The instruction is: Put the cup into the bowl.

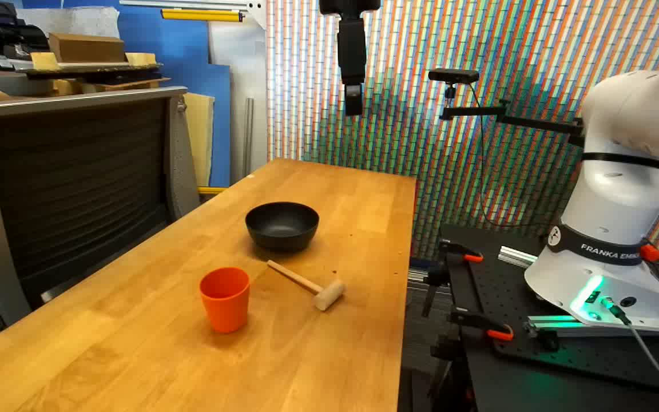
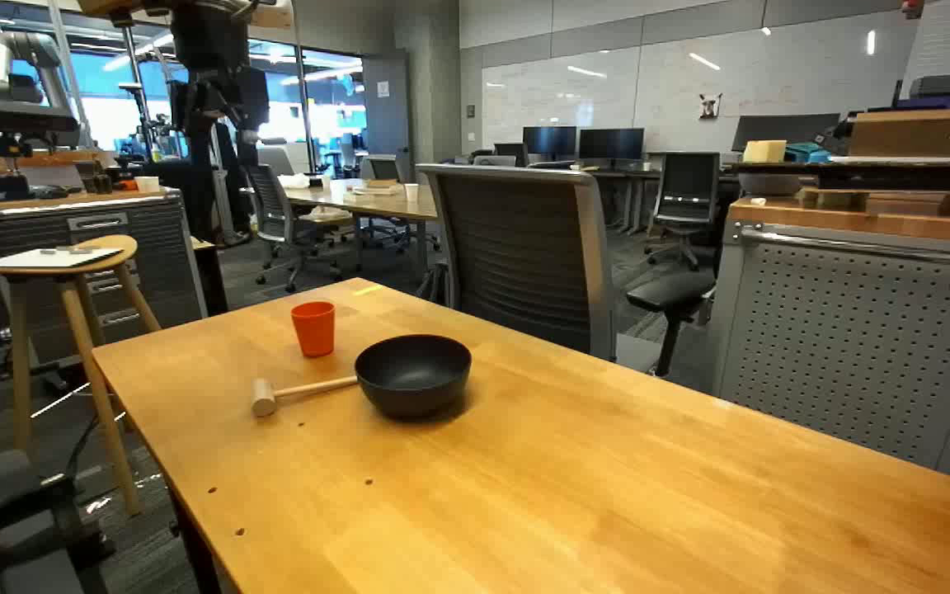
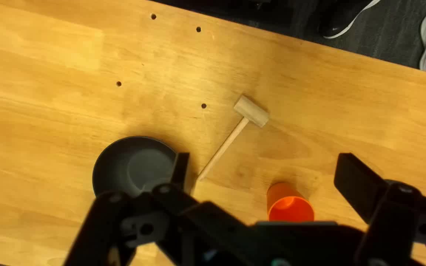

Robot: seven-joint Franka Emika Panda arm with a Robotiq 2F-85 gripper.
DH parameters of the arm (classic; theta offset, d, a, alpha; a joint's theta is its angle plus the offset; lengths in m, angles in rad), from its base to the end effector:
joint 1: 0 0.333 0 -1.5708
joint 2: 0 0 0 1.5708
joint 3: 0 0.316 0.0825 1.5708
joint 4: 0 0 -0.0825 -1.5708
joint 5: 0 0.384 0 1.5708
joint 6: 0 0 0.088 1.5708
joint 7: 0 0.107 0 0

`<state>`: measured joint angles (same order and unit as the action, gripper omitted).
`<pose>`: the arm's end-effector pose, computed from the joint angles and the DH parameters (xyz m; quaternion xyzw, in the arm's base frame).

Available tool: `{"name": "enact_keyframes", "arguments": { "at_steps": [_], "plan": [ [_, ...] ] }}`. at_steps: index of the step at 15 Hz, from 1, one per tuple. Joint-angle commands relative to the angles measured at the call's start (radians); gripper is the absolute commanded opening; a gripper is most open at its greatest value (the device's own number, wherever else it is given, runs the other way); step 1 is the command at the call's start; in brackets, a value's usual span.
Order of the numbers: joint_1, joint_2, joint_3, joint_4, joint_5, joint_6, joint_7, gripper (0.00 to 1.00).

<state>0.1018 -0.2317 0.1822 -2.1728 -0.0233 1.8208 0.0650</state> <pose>0.4513 0.1337 0.4789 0.9916 0.1089 -0.0556 0.0420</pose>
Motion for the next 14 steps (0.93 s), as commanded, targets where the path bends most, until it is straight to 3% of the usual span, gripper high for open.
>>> {"name": "enact_keyframes", "arguments": {
  "at_steps": [1, 5, 11, 14],
  "plan": [
    [0.012, 0.001, -0.011, 0.004, -0.003, -0.002, 0.003, 1.0],
    [0.005, 0.036, -0.001, 0.042, -0.032, -0.036, 0.046, 1.0],
    [0.039, 0.397, 0.034, 0.334, -0.236, -0.092, 0.233, 1.0],
    [0.083, 0.564, 0.012, 0.475, -0.247, -0.105, 0.212, 1.0]
  ]
}}
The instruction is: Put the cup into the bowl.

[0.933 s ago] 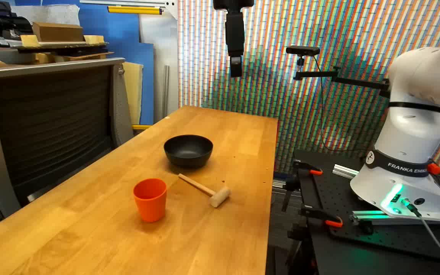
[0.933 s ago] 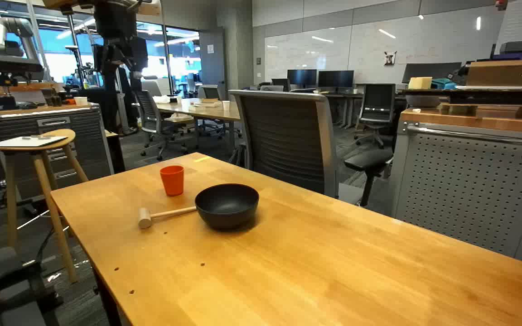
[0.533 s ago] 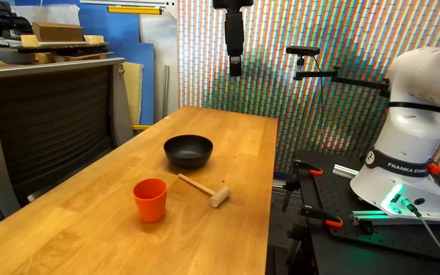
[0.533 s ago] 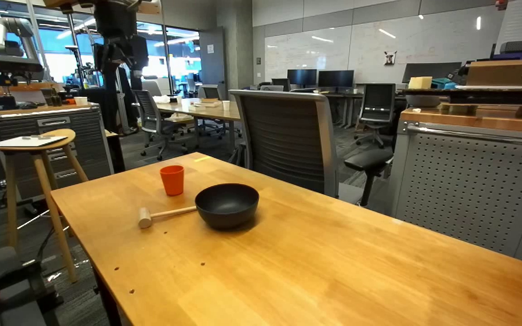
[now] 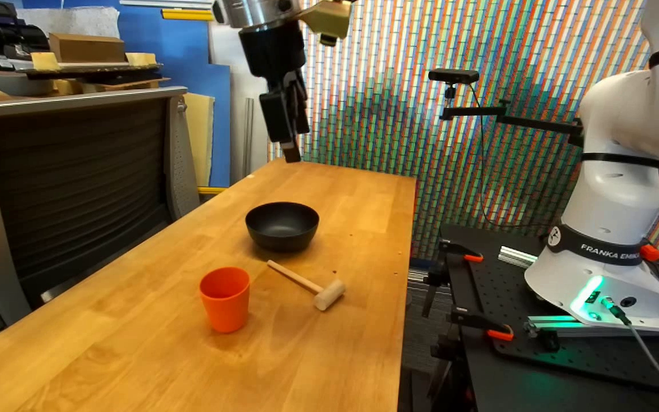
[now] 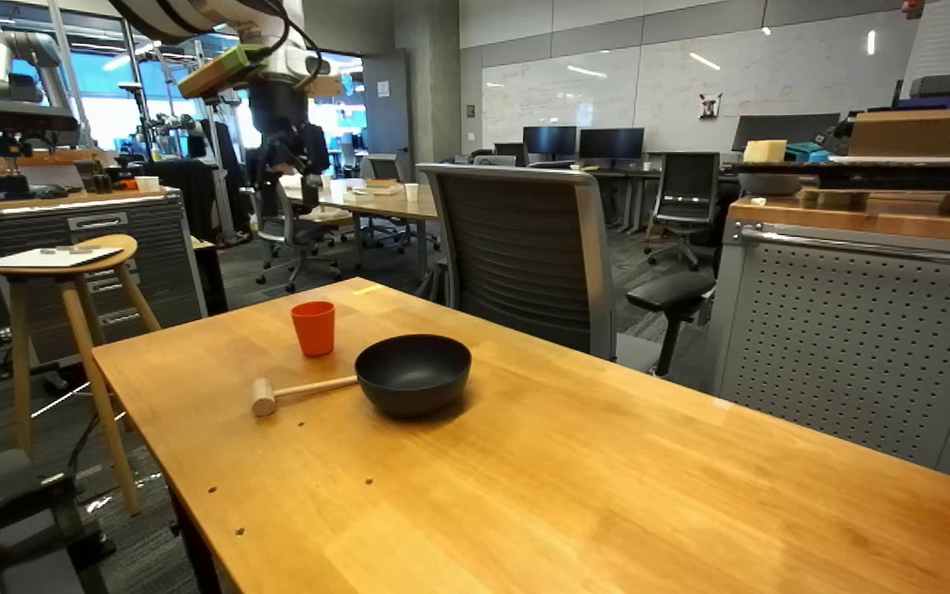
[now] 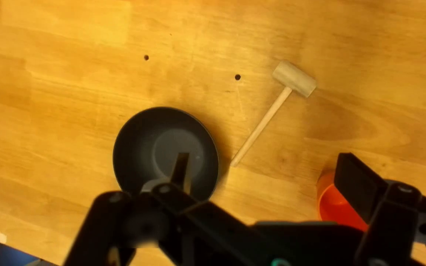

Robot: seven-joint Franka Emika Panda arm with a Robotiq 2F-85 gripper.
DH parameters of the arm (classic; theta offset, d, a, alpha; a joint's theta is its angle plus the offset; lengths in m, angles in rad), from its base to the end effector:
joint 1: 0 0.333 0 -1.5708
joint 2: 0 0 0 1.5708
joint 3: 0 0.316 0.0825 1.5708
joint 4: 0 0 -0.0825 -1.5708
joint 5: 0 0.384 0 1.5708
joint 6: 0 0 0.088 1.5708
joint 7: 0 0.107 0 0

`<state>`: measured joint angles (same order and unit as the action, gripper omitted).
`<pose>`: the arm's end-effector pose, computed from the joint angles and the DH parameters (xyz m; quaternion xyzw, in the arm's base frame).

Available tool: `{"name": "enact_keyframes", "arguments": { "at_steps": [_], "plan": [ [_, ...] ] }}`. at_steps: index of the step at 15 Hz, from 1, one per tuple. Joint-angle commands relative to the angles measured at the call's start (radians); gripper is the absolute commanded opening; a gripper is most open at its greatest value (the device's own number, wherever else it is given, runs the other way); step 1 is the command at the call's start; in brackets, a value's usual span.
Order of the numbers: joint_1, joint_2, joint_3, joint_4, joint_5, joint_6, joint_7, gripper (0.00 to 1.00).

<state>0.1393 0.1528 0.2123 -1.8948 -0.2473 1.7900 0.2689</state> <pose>0.5412 0.1723 0.4075 0.9835 0.0834 -0.0887 0.1335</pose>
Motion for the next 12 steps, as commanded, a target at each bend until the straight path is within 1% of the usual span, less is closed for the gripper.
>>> {"name": "enact_keyframes", "arguments": {
  "at_steps": [1, 4, 7, 12],
  "plan": [
    [0.058, 0.234, -0.025, 0.245, -0.017, -0.075, -0.003, 1.0],
    [0.086, 0.396, -0.035, 0.388, 0.032, -0.078, -0.064, 1.0],
    [0.108, 0.527, -0.045, 0.521, 0.061, -0.104, -0.107, 1.0],
    [0.13, 0.705, -0.07, 0.729, 0.097, -0.202, -0.139, 1.0]
  ]
}}
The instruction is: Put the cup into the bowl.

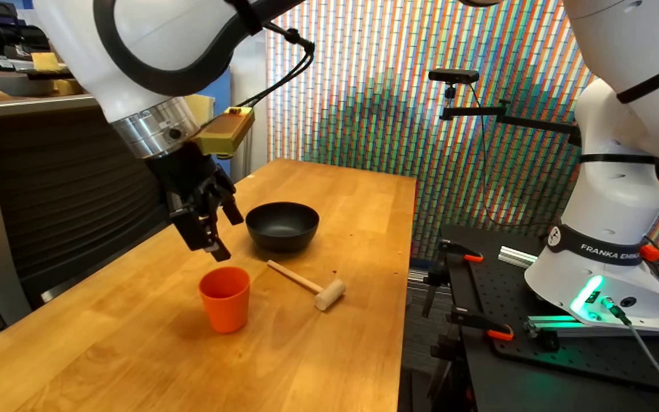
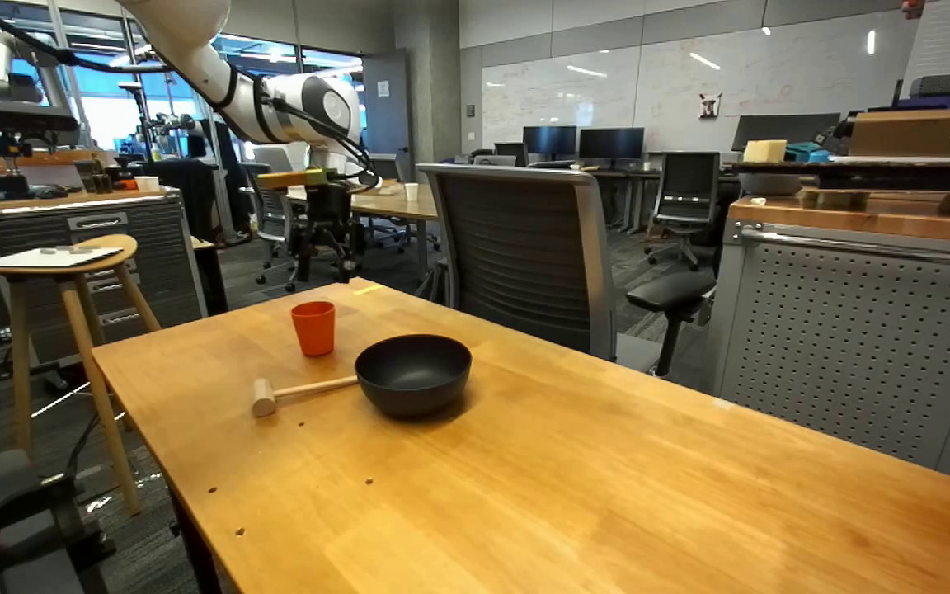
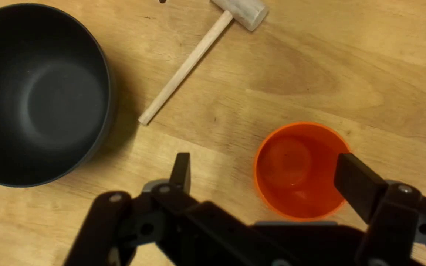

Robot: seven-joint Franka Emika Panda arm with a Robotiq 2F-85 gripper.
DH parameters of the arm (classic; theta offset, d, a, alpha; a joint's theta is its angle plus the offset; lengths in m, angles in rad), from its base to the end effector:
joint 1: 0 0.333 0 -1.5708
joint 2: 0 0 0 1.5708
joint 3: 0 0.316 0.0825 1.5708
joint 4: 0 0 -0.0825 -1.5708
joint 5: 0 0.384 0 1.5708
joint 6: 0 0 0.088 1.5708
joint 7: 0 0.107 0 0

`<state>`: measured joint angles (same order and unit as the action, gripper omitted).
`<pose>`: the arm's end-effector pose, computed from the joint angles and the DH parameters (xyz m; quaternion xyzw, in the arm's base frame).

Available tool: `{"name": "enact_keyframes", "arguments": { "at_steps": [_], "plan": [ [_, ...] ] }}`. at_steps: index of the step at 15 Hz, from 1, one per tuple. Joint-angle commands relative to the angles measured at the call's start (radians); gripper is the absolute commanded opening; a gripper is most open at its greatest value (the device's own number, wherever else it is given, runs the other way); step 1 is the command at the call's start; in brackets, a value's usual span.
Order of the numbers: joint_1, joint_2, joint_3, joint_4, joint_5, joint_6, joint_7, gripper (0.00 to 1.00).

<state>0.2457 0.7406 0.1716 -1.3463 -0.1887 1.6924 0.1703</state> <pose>0.6465 0.2420 0.2651 0.9714 0.1392 -0.1737 0.0827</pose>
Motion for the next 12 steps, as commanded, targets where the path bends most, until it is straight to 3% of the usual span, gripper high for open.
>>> {"name": "enact_keyframes", "arguments": {
  "at_steps": [1, 6, 7, 8, 12],
  "plan": [
    [0.022, 0.144, -0.031, 0.208, 0.049, -0.126, -0.05, 1.0],
    [0.016, 0.239, -0.034, 0.305, 0.098, -0.215, -0.085, 1.0],
    [0.02, 0.253, -0.035, 0.32, 0.097, -0.228, -0.09, 0.75],
    [0.022, 0.267, -0.036, 0.336, 0.1, -0.24, -0.094, 0.74],
    [0.035, 0.31, -0.039, 0.397, 0.097, -0.275, -0.106, 0.42]
  ]
}}
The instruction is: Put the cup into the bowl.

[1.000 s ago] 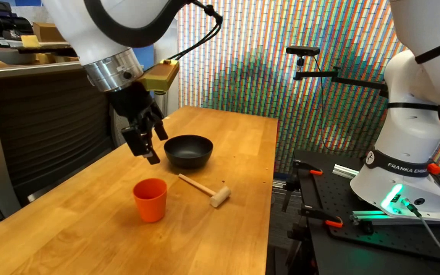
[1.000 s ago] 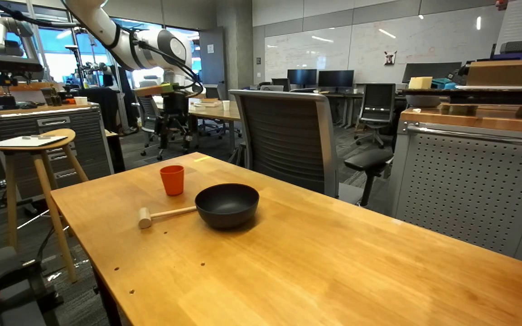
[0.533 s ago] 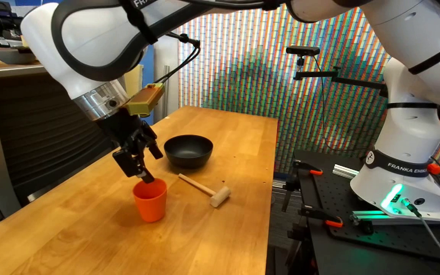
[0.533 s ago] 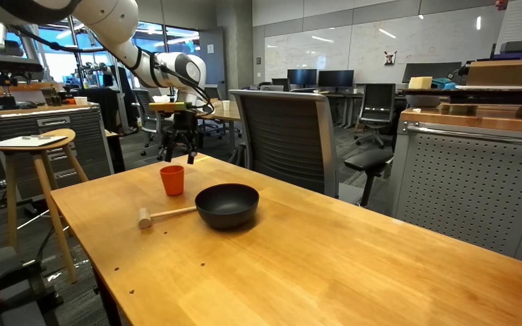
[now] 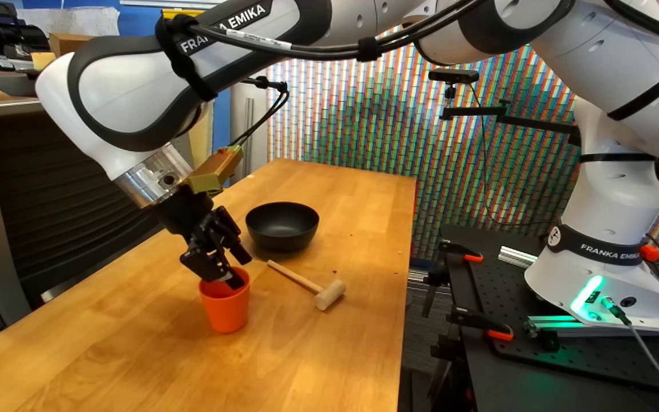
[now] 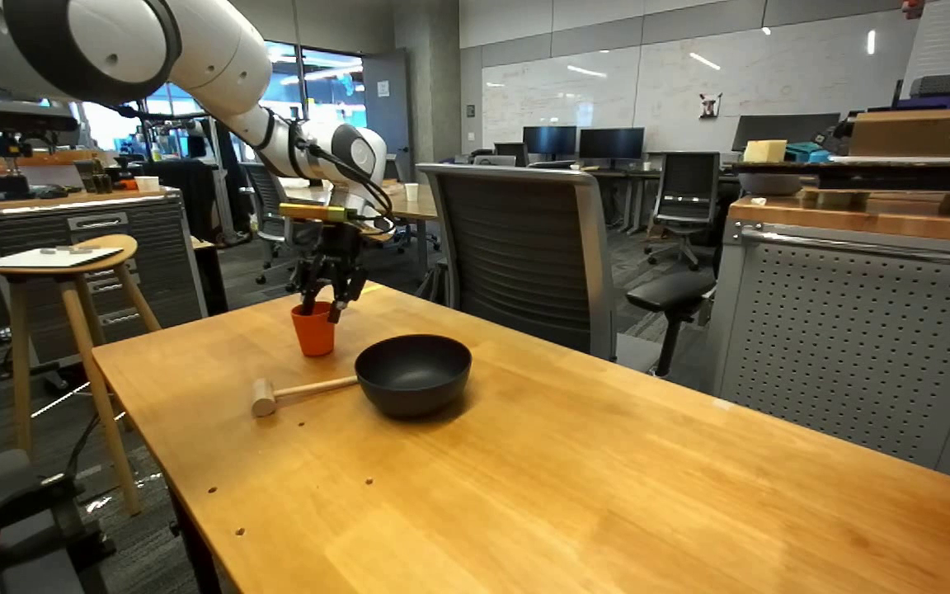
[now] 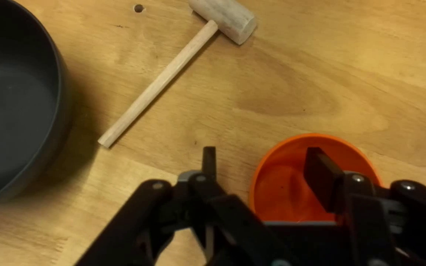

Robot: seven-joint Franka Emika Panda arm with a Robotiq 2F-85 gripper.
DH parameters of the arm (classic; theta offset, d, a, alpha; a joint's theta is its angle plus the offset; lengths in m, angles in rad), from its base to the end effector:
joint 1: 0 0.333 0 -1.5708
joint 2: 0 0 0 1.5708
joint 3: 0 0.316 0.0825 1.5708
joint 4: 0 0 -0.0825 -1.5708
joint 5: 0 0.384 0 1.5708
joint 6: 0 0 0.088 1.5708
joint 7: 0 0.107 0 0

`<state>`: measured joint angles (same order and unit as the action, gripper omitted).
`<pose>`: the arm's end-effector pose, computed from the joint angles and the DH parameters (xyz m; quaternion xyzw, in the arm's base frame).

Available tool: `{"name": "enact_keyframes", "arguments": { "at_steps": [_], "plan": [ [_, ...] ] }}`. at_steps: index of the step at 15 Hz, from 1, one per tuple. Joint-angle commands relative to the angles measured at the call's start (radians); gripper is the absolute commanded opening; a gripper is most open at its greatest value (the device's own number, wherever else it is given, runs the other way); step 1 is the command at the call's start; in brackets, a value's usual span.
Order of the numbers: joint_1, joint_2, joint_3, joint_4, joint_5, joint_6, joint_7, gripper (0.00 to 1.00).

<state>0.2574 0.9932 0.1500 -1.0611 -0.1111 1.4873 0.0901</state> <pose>0.6641 0.2394 0.1972 0.9499 0.1476 -0.2705 0.0531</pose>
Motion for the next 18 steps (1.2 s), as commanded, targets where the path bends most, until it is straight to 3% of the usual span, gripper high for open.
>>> {"name": "enact_keyframes", "arguments": {
  "at_steps": [1, 6, 11, 18],
  "plan": [
    [0.026, 0.067, -0.017, 0.126, 0.02, -0.079, -0.03, 0.33],
    [0.04, 0.101, -0.015, 0.189, 0.014, -0.113, -0.06, 0.0],
    [0.021, -0.023, -0.013, 0.096, -0.02, -0.069, -0.042, 0.02],
    [-0.026, -0.345, -0.108, -0.156, -0.006, -0.067, 0.232, 0.02]
  ]
}}
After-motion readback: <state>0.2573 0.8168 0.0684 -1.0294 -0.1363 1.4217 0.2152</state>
